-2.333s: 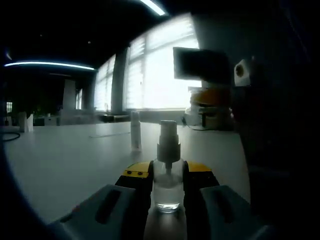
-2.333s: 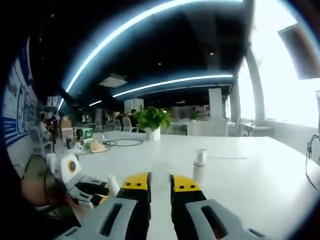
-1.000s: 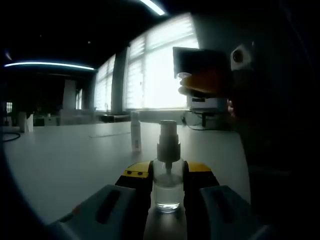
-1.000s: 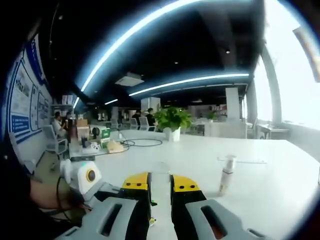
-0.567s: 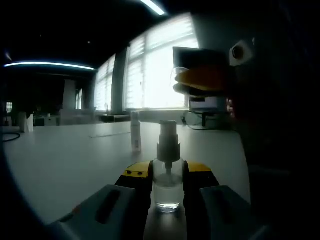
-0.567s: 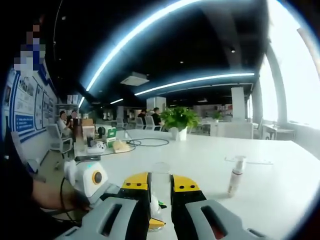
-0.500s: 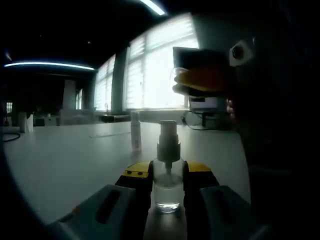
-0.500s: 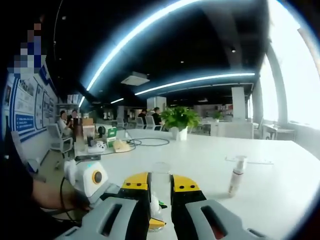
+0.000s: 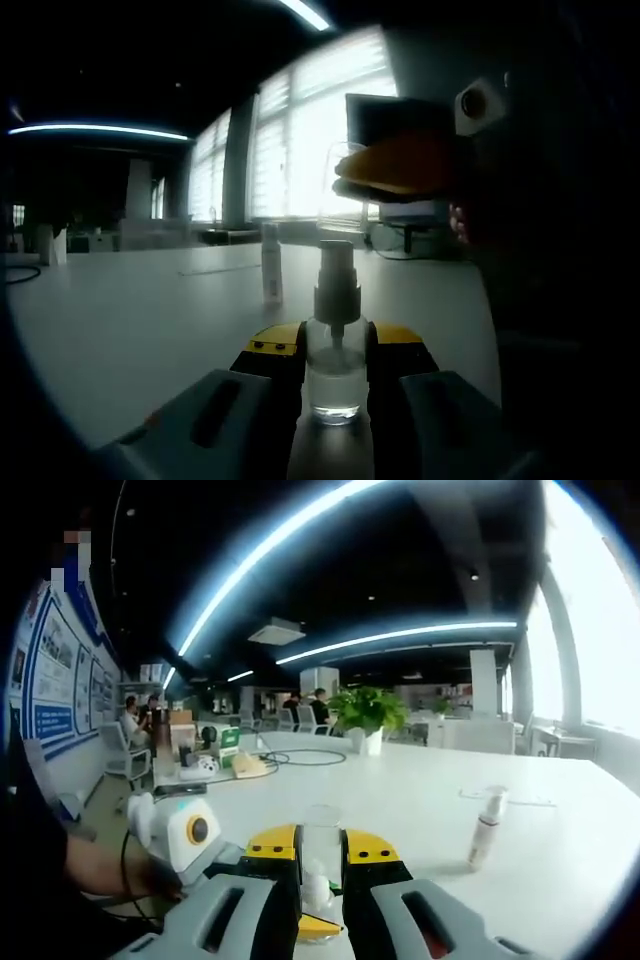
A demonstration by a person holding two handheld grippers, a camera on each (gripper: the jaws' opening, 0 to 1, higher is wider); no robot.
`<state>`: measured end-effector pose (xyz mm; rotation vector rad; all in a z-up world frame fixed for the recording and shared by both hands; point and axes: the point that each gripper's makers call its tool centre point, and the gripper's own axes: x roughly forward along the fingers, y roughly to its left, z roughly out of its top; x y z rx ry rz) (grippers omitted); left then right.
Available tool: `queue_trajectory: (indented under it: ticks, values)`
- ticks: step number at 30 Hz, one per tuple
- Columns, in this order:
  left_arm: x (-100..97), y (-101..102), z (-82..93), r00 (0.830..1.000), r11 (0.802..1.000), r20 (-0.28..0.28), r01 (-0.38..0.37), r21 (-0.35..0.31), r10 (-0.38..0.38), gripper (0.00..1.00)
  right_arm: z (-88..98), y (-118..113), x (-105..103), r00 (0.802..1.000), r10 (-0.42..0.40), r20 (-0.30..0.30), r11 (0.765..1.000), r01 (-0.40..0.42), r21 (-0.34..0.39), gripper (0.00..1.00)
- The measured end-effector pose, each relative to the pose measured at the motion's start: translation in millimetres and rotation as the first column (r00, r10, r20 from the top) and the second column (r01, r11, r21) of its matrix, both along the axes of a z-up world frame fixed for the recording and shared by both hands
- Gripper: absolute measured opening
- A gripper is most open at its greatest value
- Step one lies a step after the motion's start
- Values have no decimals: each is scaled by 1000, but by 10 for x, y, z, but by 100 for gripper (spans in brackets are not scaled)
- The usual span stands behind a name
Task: Clamp pump bottle remove cover press pump head put on cover
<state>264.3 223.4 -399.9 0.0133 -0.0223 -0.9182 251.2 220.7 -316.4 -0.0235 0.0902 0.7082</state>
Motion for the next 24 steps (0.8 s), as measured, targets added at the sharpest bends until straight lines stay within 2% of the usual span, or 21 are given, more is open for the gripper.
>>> queue_trajectory:
  ticks: [24]
  values:
    - [-11,-10,4,1000,1000,1,0,1,0,15,-66,76,8,1000,13,-14,1000,-13,-18,10]
